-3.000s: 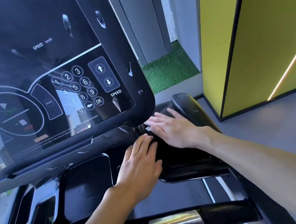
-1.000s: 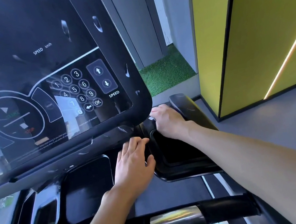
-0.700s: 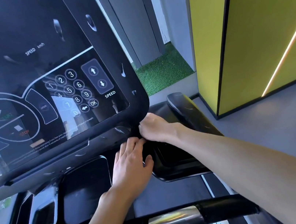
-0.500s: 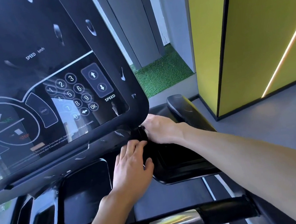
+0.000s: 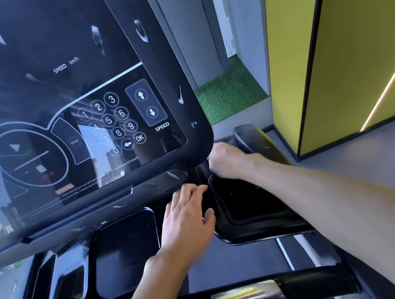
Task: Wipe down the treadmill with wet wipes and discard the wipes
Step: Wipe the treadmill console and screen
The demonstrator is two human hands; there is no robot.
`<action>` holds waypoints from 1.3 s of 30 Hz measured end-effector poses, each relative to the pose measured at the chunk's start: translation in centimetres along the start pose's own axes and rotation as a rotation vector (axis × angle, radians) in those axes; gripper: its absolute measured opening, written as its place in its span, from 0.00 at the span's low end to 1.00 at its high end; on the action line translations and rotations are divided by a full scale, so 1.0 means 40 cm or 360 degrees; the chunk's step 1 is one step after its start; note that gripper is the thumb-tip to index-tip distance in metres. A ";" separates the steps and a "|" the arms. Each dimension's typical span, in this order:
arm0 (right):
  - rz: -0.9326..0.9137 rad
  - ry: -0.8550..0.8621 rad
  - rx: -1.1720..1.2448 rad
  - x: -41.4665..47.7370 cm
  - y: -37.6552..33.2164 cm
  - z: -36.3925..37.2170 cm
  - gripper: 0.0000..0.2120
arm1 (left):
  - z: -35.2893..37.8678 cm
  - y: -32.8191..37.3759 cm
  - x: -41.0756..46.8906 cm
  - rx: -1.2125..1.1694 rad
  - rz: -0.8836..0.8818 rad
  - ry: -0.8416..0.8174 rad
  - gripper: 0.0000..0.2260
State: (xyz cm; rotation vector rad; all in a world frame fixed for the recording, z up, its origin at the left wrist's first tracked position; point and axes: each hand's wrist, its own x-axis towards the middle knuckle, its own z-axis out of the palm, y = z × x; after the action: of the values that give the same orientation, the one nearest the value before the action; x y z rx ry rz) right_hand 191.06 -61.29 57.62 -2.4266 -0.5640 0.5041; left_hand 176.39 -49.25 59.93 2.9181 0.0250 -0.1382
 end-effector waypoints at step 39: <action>-0.0404 0.0305 -0.0558 -0.475 0.154 0.076 0.05 | 0.002 0.042 -0.012 0.0102 0.0229 0.0029 0.21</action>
State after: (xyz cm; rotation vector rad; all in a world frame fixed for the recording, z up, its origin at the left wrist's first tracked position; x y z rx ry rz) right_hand 175.41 -73.91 55.71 -2.6366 -0.9237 0.0672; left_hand 175.94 -50.92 60.26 2.9720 -0.1890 -0.0905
